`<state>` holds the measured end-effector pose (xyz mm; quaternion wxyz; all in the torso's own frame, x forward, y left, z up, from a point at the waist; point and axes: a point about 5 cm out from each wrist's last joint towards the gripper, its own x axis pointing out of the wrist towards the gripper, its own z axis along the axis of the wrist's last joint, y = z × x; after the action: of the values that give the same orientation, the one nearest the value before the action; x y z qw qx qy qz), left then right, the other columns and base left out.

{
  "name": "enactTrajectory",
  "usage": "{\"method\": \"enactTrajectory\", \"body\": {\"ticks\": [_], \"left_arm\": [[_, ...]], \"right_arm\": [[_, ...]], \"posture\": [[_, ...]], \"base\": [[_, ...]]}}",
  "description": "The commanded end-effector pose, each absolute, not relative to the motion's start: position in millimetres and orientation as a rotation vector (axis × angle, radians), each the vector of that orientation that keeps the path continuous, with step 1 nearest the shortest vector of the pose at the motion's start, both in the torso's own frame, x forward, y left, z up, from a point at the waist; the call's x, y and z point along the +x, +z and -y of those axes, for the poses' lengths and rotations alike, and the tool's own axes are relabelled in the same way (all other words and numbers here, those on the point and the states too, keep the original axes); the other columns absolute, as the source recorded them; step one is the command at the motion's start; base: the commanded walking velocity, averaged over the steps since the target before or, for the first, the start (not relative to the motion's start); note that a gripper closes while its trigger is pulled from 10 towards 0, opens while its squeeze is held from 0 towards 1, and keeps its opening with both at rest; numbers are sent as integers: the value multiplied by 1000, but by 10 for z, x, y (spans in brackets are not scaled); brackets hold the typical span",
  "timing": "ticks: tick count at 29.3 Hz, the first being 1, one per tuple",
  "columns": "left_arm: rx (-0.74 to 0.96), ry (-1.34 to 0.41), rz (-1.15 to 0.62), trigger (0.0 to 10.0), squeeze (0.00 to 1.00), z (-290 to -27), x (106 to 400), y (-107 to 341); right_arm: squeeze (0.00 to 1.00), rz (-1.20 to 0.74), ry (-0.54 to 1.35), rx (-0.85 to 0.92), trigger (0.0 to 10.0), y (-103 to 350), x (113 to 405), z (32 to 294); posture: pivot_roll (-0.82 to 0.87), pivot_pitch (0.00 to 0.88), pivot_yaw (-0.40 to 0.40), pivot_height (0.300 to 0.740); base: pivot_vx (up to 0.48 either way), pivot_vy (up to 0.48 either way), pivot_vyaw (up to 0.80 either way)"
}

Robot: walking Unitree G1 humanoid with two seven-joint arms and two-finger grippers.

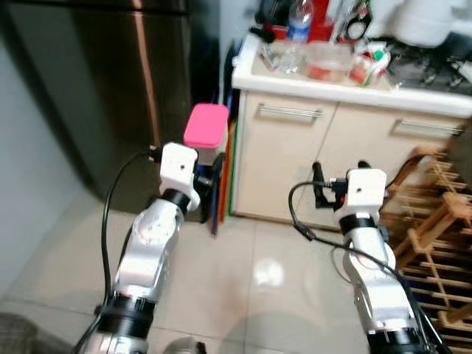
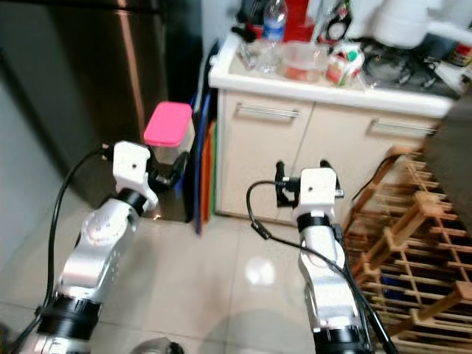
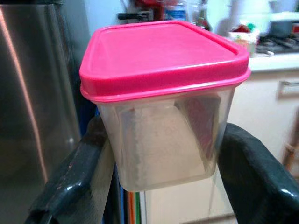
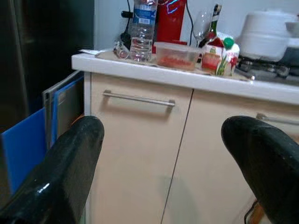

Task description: Restocking fridge

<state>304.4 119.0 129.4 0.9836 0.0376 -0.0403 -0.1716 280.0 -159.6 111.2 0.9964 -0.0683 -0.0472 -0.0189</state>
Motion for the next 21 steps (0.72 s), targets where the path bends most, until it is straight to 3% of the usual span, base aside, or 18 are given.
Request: {"method": "enactTrajectory", "body": {"ticks": [1,21], "left_arm": [[92,-382,122,10000,0,-1104,3065,1376],[26,-387,134,10000,0,-1040,3061,1383]], "right_arm": [[0,109,-46,-141,10000,1146,2819,1615],[0,128,-70,-149,10000,1208,2855,1708]], "posture": [[-54,0,-21,740],[-88,0,-21,740]], "base": [[0,-465,0],[0,-466,0]]}}
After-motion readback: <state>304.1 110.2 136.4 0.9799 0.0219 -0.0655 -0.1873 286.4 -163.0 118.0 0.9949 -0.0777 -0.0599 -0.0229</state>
